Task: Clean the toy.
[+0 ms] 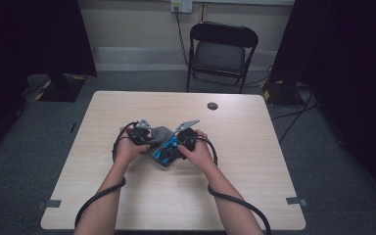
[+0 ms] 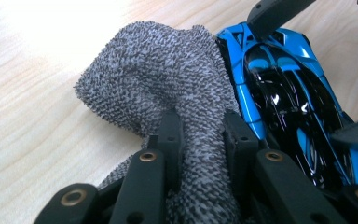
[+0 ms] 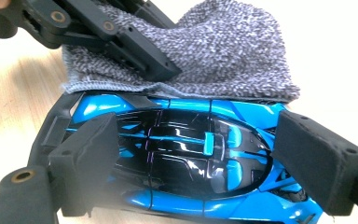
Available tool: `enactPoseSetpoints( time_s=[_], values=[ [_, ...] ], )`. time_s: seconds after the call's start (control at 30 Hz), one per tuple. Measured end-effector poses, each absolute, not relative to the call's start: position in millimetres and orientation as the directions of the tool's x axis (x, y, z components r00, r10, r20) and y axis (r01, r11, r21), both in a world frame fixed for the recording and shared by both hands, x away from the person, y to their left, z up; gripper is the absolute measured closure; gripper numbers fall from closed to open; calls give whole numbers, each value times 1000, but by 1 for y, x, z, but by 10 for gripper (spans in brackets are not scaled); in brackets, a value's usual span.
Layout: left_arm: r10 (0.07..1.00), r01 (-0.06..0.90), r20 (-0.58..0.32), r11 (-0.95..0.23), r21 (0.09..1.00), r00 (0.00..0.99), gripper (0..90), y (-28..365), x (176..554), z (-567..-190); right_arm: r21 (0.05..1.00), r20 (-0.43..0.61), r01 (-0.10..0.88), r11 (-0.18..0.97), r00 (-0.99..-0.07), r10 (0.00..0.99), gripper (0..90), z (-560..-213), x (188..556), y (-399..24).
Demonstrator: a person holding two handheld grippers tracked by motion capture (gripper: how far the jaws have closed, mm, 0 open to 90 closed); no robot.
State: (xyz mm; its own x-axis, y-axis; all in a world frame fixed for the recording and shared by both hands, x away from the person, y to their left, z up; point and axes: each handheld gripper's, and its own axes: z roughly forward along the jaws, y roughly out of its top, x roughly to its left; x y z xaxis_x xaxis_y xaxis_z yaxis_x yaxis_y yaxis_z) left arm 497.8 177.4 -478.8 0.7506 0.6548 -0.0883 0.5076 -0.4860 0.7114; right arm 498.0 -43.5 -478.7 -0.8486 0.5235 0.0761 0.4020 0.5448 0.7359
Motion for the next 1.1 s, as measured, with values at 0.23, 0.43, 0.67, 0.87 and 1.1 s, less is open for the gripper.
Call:
enactPoseSetpoints(
  time_s=[0.23, 0.43, 0.67, 0.87, 1.1],
  values=[
    [641, 497, -84, -498, 710, 763, 726, 186, 491, -479, 737, 75, 401, 544, -849, 523, 138, -479, 498, -44],
    [643, 502, -91, -492, 711, 760, 726, 192, 483, -479, 736, 75, 401, 545, -849, 523, 138, -479, 498, -43],
    [648, 511, -102, -484, 711, 755, 725, 199, 475, -479, 737, 75, 401, 544, -848, 524, 138, -479, 498, -43],
    [651, 512, -111, -468, 720, 751, 725, 205, 465, -481, 735, 76, 403, 546, -848, 524, 138, -478, 498, -43],
    [653, 516, -112, -470, 716, 749, 725, 208, 457, -480, 731, 76, 405, 550, -848, 524, 138, -478, 497, -42]
  ],
)
